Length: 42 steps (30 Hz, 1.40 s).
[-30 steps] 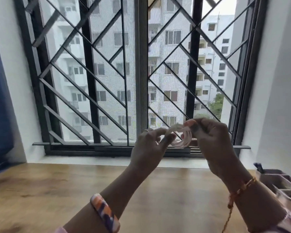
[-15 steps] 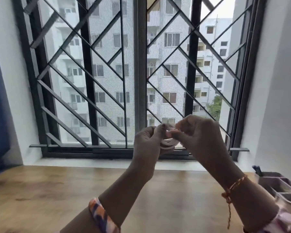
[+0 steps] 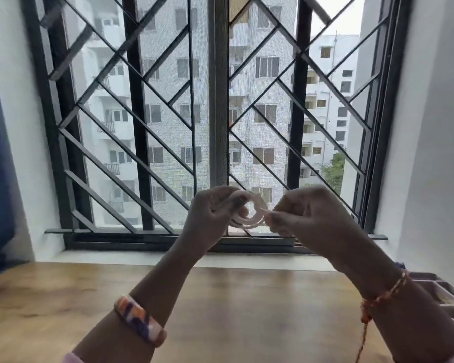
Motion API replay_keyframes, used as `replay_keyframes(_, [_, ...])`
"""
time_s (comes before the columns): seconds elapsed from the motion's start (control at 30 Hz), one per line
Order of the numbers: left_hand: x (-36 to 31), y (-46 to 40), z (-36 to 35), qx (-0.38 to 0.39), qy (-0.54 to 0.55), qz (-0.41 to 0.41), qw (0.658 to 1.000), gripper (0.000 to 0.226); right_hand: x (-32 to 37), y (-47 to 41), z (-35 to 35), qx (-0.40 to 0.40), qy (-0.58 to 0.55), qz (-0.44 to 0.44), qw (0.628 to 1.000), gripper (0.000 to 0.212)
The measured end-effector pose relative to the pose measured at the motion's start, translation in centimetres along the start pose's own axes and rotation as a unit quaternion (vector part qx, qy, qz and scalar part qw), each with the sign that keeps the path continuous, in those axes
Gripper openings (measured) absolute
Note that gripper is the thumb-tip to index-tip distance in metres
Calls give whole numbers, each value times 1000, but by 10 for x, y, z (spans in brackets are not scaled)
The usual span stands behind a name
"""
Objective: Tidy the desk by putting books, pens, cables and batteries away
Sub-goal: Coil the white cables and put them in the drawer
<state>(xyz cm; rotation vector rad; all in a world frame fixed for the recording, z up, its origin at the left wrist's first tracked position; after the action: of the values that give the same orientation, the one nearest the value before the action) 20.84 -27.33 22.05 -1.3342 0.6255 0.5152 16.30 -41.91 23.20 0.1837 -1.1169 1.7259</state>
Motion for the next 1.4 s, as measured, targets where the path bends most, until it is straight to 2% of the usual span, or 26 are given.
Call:
replay_keyframes(0.1, [0,-1,13,19,8,-1,1000,12,1,2,-9,46,-128,-38,990,14])
replay_keyframes(0.2, [9,10,24,0,38,44,998,11,-1,5,-24,61,-215,-72,972,13])
replay_keyframes(0.33, [35,46,44,35,48,189,980,24,-10,11,-61,119,-261,-120,950,12])
replay_keyframes(0.47, [55,95,71,26,58,335,940,13,-3,23,-110,216,-251,-114,936,11])
replay_keyframes(0.67, [64,182,151,-110,-3,416,903,18,28,63,-213,359,-262,-110,889,26])
replay_keyframes(0.8, [50,258,208,-201,-25,453,868,17,59,95,-281,402,-245,-101,877,34])
replay_keyframes(0.93, [13,349,282,-373,-36,452,809,12,93,151,-348,479,-233,-93,841,33])
replay_keyframes(1.0, [-15,401,322,-483,-83,405,772,13,107,183,-378,508,-214,-76,831,28])
replay_keyframes(1.1, [-51,477,358,-636,-146,322,686,20,131,221,-412,512,-187,-10,838,17])
replay_keyframes(1.13, [-55,500,363,-666,-152,317,658,18,139,231,-422,511,-174,13,842,13])
replay_keyframes(1.2, [-47,540,365,-685,-156,352,619,8,154,249,-437,493,-142,65,856,11])
replay_keyframes(1.27, [-21,575,360,-681,-124,412,593,8,164,258,-445,450,-104,135,877,6])
replay_keyframes(1.33, [9,601,352,-658,-86,474,579,8,168,265,-448,410,-79,175,892,7])
replay_keyframes(1.4, [37,612,344,-616,-79,533,575,19,166,266,-449,385,-77,179,902,7])
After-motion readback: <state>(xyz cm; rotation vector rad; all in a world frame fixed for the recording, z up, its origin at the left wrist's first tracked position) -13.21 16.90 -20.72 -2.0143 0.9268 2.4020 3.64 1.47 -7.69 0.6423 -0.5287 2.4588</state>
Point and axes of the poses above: each hand's wrist, its own y-axis away from the middle knuckle, its own z-axis out of the back of the hand, x = y × z, the point moved 8 cm from there along -y, towards the middle knuckle, and after that the axes turned 6 degrees about y, right-handed, at the moved point
